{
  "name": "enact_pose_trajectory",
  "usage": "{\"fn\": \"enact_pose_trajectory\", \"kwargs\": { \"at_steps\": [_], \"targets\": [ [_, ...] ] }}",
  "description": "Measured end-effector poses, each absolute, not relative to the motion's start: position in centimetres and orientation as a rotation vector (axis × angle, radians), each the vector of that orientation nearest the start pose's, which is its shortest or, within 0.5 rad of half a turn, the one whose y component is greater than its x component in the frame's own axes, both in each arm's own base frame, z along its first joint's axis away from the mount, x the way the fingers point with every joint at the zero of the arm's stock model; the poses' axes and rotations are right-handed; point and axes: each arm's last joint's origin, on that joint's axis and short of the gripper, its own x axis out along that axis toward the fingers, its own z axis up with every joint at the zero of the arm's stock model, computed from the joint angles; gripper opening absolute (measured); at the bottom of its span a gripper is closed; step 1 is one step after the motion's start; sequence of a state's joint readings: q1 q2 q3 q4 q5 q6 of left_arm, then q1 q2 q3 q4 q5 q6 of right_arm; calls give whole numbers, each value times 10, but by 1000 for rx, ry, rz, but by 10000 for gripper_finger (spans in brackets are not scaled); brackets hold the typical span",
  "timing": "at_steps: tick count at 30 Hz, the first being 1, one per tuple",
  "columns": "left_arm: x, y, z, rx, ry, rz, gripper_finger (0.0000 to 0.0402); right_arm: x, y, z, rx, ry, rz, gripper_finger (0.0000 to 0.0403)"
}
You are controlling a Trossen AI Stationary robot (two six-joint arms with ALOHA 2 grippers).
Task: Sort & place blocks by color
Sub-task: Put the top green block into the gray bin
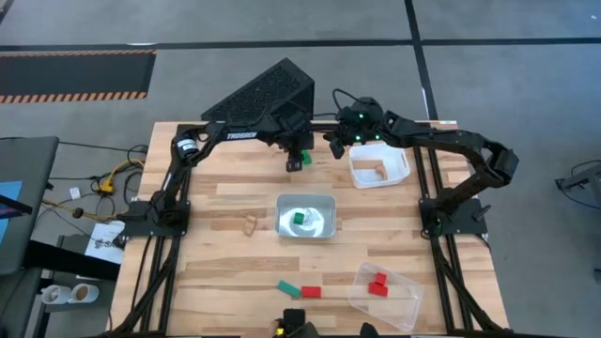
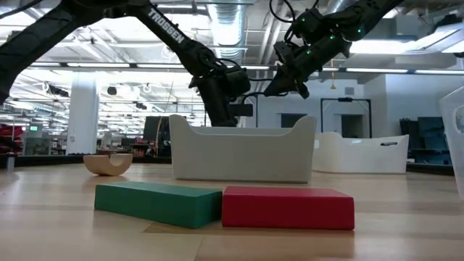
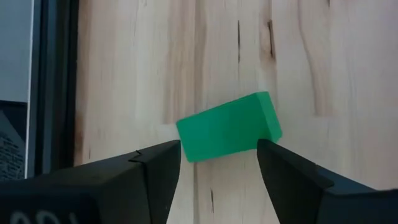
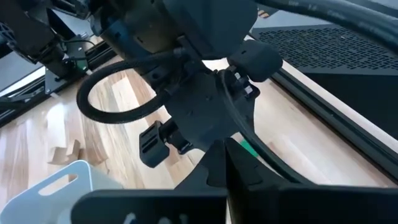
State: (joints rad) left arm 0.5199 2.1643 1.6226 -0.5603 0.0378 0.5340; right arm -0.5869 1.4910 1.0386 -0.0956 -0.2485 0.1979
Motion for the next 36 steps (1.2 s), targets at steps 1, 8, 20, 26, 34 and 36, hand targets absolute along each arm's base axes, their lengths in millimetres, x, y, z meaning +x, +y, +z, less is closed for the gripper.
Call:
{"fn": "enact_pose_trajectory", "kwargs": {
  "at_steps": [1,8,20,26,34,36],
  "targets": [
    [392,224,161,167,1145,125,201,276,-175,264,415,471,-380,8],
    [394,224,173,146,1157,93,201,276,-175,263,416,472,-380,8],
    [406,217,167,124,1160,29,201,275,-174,261,420,504,-379,8],
    [406,228,158,176,1198,107,201,276,-174,261,416,504,-376,8],
    [395,253,149,61,1171,123,212,277,-171,261,414,511,-363,8],
    [393,254,150,60,1177,139,217,277,-171,261,413,511,-363,8]
  ]
}}
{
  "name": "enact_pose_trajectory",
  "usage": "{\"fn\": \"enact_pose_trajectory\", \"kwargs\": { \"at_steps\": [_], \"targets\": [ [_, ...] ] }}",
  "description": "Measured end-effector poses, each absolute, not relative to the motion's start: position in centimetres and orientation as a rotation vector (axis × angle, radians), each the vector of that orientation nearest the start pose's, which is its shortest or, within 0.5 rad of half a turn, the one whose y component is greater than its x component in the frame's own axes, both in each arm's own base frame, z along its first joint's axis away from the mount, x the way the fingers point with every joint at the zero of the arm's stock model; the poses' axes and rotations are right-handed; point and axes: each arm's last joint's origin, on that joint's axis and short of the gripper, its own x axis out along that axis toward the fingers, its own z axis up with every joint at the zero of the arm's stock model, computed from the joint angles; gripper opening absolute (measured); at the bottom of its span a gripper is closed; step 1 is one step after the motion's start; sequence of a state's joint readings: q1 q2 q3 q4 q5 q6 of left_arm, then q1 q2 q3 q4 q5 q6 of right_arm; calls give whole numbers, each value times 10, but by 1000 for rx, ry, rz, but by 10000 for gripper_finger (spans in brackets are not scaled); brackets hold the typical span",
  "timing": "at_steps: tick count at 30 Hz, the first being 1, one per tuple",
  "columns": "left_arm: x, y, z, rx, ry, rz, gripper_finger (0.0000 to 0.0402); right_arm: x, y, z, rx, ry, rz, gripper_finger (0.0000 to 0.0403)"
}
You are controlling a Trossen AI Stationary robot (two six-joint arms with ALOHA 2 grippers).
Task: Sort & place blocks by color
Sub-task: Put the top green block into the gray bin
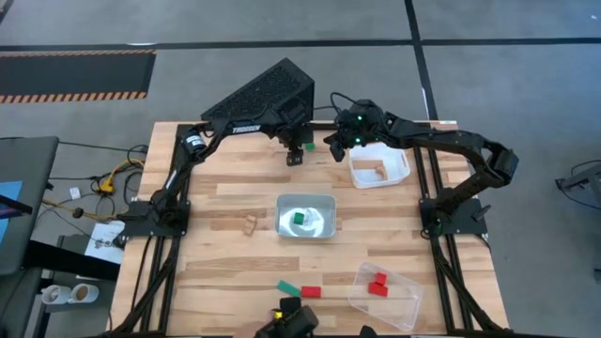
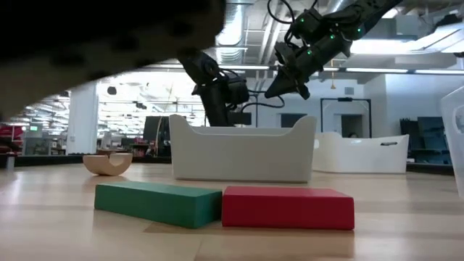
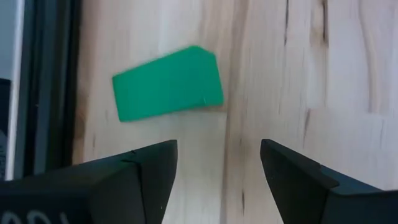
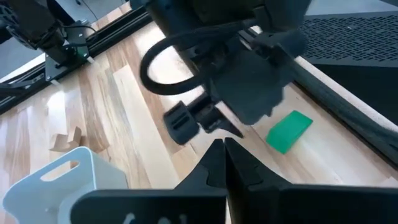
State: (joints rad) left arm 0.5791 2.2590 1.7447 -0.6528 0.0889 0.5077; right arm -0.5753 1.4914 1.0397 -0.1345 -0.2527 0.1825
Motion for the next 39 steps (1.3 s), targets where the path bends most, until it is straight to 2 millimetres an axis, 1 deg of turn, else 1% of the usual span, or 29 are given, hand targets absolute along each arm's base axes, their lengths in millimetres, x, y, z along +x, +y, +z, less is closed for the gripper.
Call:
{"fn": "enact_pose_trajectory", "kwargs": {
  "at_steps": [2,5,7,11,13,16,18,19,21,23,27,29,33,35,39],
  "targets": [
    [387,255,156,53,1196,133,219,277,-171,261,413,511,-363,8],
    [376,257,179,27,1165,86,219,276,-172,260,415,513,-368,8],
    [367,260,197,-5,1115,69,216,275,-175,260,414,513,-389,8],
    [343,264,233,-35,1033,138,193,274,-178,261,391,505,-453,9],
    [329,264,247,-52,991,187,175,274,-179,262,376,496,-464,12],
    [309,257,260,-61,896,242,148,275,-180,264,324,502,-473,37],
    [299,248,266,-58,801,257,133,283,-184,260,315,515,-497,65],
    [295,243,268,-61,747,257,126,289,-187,256,322,526,-500,82],
    [286,232,268,-70,664,257,118,300,-196,243,347,594,-508,120],
    [279,221,267,-75,601,269,114,317,-209,230,364,636,-513,160],
    [265,202,270,-81,524,292,113,341,-230,198,444,779,-531,232],
    [261,195,270,-88,507,291,112,351,-238,191,463,810,-531,257],
    [255,188,272,-78,502,303,112,366,-249,183,502,879,-536,282],
    [254,188,272,-78,508,306,112,372,-252,178,518,923,-546,286],
    [255,187,273,-72,504,299,112,386,-260,178,540,963,-550,286]
  ]
}}
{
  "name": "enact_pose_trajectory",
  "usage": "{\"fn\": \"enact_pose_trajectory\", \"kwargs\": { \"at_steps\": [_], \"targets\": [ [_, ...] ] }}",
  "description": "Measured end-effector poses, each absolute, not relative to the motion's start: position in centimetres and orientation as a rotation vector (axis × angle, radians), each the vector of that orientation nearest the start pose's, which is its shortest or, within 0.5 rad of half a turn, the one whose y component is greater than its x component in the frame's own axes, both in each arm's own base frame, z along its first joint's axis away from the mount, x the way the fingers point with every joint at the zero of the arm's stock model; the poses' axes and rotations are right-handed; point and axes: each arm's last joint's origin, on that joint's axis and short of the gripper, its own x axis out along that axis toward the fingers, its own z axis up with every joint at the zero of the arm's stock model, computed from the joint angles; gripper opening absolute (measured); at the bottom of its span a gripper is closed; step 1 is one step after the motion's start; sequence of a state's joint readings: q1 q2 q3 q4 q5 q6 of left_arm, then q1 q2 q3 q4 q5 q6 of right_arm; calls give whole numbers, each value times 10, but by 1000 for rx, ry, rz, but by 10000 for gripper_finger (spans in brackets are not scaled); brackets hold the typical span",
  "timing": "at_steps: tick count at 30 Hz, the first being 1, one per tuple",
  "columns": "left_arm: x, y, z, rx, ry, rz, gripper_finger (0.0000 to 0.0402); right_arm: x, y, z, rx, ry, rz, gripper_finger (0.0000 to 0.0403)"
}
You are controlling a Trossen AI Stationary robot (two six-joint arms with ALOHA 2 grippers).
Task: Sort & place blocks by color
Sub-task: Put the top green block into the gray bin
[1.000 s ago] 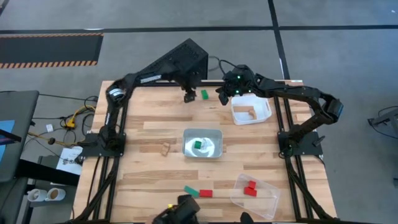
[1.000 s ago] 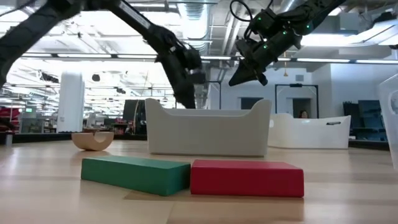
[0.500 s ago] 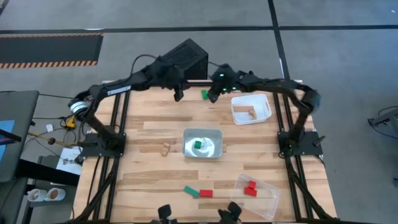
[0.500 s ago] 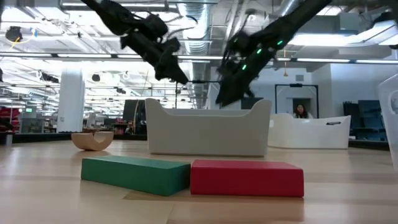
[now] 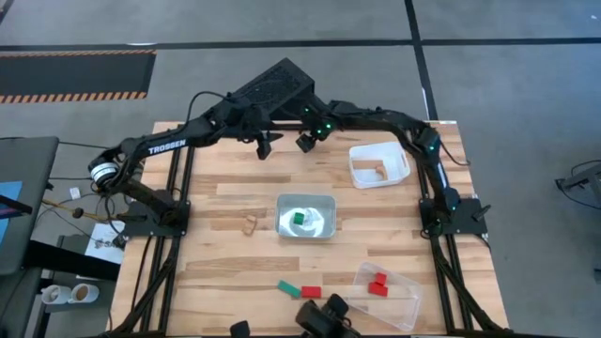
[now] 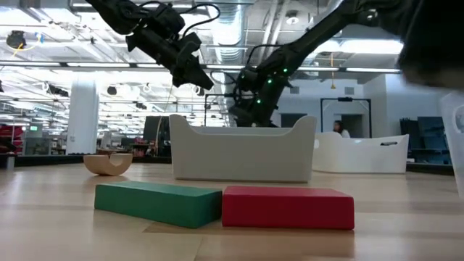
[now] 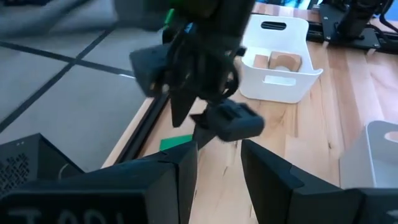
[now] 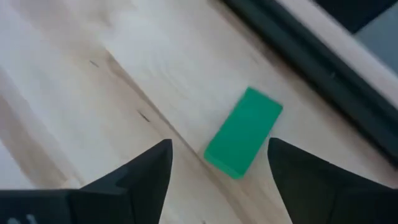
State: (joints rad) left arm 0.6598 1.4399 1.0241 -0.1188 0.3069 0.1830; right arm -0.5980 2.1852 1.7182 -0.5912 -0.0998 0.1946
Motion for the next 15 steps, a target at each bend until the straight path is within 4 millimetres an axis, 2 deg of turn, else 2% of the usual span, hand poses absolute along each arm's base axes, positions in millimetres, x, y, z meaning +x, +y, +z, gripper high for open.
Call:
{"fn": "enact_pose_trajectory", "kwargs": {
  "at_steps": [4,9,15],
  "targets": [
    [256,185,272,-65,508,292,112,395,-268,165,584,1064,-541,286],
    [256,185,272,-60,510,287,112,402,-282,174,616,1108,-529,286],
    [256,185,272,-56,511,286,112,402,-299,164,724,1201,-443,286]
  ]
}}
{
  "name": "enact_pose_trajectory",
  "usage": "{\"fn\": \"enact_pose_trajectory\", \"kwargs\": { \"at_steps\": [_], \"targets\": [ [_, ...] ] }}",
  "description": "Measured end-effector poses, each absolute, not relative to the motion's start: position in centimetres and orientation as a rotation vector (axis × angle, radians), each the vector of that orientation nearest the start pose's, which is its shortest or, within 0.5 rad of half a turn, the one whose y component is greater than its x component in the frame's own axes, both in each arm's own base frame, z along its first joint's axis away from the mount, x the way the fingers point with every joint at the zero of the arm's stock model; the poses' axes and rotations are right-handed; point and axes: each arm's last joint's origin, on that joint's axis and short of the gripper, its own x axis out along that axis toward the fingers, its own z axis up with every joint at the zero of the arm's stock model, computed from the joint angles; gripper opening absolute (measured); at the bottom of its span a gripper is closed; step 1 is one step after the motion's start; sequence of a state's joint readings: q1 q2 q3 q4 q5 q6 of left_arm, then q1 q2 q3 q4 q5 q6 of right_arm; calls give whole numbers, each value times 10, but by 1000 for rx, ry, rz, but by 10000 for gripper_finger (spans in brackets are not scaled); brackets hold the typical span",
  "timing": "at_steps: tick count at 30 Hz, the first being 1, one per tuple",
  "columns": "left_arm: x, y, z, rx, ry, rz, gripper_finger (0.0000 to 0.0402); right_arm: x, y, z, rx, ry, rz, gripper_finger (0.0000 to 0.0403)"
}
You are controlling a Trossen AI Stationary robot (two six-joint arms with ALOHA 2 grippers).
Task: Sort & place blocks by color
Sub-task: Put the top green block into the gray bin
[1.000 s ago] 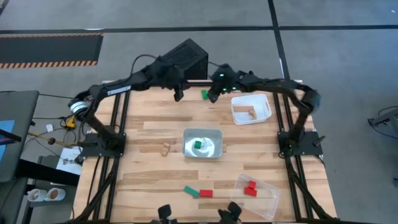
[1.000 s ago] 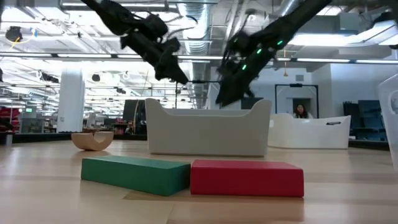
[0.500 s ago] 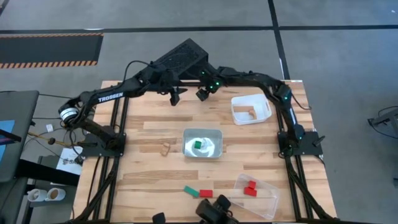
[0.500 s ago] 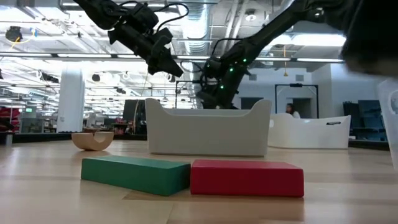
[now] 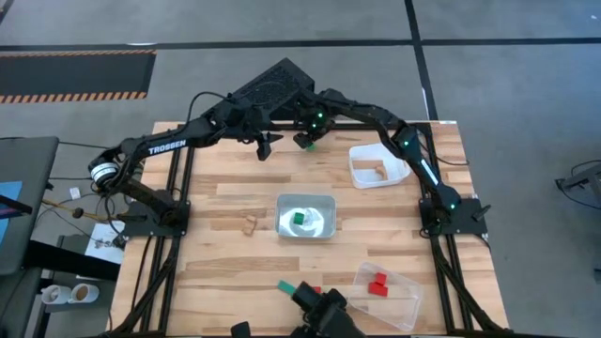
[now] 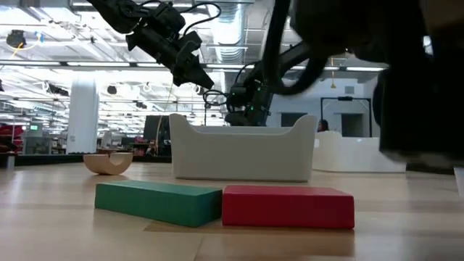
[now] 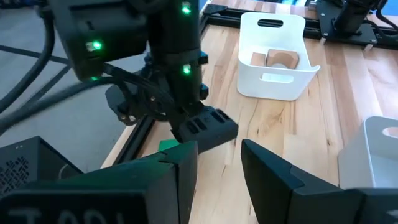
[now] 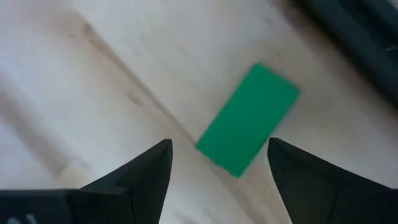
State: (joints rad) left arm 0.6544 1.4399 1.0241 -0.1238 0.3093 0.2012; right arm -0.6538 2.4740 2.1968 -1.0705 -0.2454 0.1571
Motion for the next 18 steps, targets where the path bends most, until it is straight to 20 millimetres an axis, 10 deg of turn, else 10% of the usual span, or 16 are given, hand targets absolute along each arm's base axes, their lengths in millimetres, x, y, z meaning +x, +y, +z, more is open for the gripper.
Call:
{"fn": "enact_pose_trajectory", "kwargs": {
  "at_steps": [18],
  "targets": [
    [256,185,272,-45,511,275,112,377,-326,159,699,1355,-598,285]
  ]
}}
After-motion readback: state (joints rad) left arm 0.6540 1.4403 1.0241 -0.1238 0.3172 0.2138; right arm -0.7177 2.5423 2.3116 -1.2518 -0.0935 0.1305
